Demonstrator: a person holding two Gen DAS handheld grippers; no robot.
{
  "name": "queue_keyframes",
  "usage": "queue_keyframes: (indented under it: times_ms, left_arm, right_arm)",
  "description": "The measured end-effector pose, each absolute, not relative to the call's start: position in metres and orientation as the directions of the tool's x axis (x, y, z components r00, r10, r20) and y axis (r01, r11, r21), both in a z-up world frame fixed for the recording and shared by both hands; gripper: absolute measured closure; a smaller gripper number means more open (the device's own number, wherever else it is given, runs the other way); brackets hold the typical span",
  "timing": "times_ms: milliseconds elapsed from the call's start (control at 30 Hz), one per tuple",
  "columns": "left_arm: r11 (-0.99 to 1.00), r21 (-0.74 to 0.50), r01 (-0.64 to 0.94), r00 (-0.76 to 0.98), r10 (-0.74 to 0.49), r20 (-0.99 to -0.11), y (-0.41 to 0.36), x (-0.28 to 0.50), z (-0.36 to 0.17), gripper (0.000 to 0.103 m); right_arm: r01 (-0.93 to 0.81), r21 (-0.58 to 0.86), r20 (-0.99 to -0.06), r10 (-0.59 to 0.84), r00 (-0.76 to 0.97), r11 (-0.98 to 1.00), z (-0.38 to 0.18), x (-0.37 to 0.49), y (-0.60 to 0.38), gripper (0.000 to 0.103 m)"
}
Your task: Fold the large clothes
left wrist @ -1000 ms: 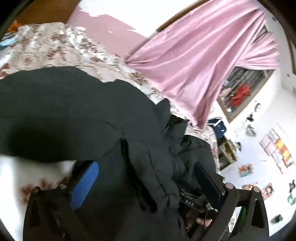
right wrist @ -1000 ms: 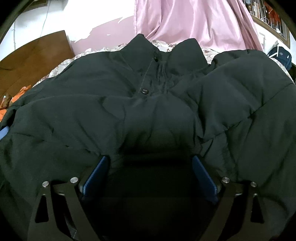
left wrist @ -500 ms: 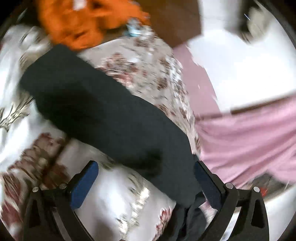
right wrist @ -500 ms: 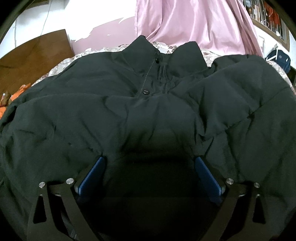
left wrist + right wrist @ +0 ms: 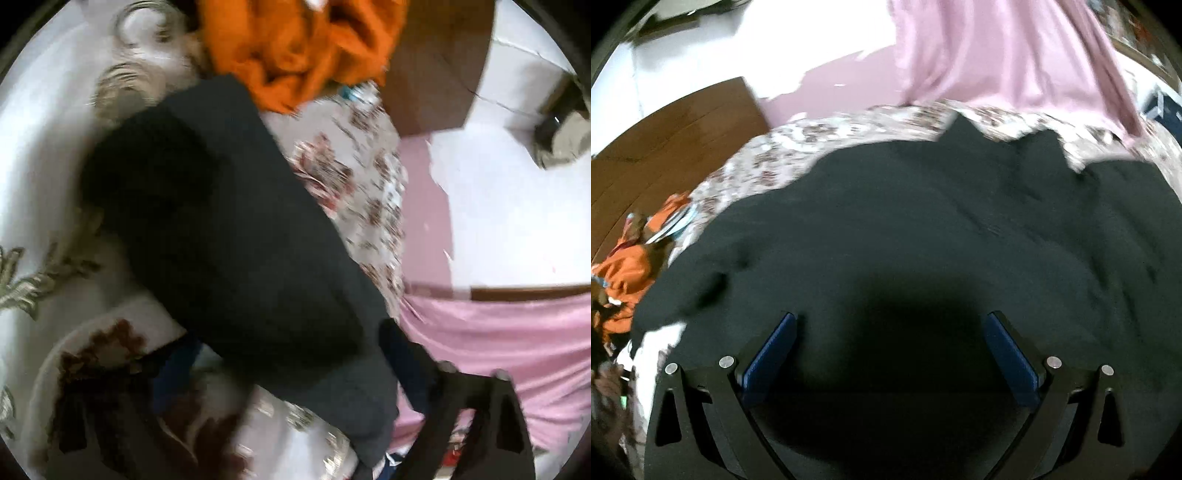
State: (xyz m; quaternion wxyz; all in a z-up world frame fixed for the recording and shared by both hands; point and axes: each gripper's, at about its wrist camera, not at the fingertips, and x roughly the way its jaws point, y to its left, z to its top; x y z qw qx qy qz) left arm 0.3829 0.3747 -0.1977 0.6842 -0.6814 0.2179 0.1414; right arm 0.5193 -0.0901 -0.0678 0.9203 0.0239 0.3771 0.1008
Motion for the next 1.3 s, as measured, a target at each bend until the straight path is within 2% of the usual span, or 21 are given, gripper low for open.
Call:
queue_keyframes:
  times_ms: [100,167,300,367,467,633,733,800,867,1000,1133,1300]
  left_arm:
    - [0.028,-0.877,-0.48,0.872,-0.094,-0.48,0.378,0.385,-0.202,0.032]
    - [0.062,-0.882,-0.468,0.878,-0.081,-0.472,0.381,0.388,-0.198,0.05]
    - [0.094,-0.902,-0.421,0.904,-0.034,-0.425,0.385,0.381,-0.189,0.067]
    - [0.111,-0.907,-0.406,0.912,-0.003,-0.409,0.388,0.376,-0.185,0.08]
    - [0.149,-0.911,-0.385,0.922,0.026,-0.386,0.392,0.374,-0.172,0.09]
    - [0.355,-0.878,-0.321,0.946,0.079,-0.314,0.38,0.367,-0.116,0.093]
    - [0.628,-0.738,-0.249,0.966,0.101,-0.24,0.35,0.366,-0.052,0.093]
    - [0.742,-0.639,-0.2,0.975,0.089,-0.202,0.326,0.365,-0.023,0.093]
    - [0.828,-0.543,-0.139,0.984,0.056,-0.167,0.294,0.361,0.003,0.093]
    - [0.899,-0.438,0.009,0.987,-0.077,-0.138,0.231,0.368,0.032,0.093]
    - [0.896,-0.429,0.113,0.965,-0.201,-0.166,0.171,0.375,0.035,0.093]
    - [0.899,-0.399,0.182,0.902,-0.314,-0.297,0.086,0.409,0.022,0.093]
  right_arm:
    - [-0.182,0.028,-0.698,0.15,0.7,0.983,-0.069,0.533,-0.058,0.003]
    - [-0.172,-0.018,-0.726,0.105,0.679,0.985,-0.076,0.543,-0.045,0.003]
    - [-0.165,-0.031,-0.707,0.095,0.701,0.986,-0.083,0.534,-0.038,0.002]
    - [-0.16,-0.011,-0.701,0.106,0.705,0.987,-0.085,0.529,-0.041,0.002]
    - [-0.145,0.014,-0.716,0.112,0.69,0.989,-0.081,0.524,-0.046,0.002]
    - [-0.104,0.043,-0.709,0.104,0.698,0.994,-0.058,0.504,-0.067,0.002]
    - [-0.103,0.075,-0.671,0.126,0.73,0.992,-0.04,0.482,-0.091,0.002]
    - [-0.095,0.065,-0.654,0.114,0.748,0.993,-0.033,0.467,-0.108,0.002]
    - [-0.084,0.052,-0.653,0.098,0.751,0.995,-0.032,0.456,-0.126,0.002]
    - [-0.048,0.061,-0.663,0.076,0.745,0.997,-0.033,0.436,-0.164,0.002]
    - [-0.035,0.085,-0.668,0.083,0.739,0.996,-0.03,0.419,-0.206,0.002]
    - [-0.029,0.112,-0.664,0.096,0.742,0.993,-0.027,0.406,-0.264,0.002]
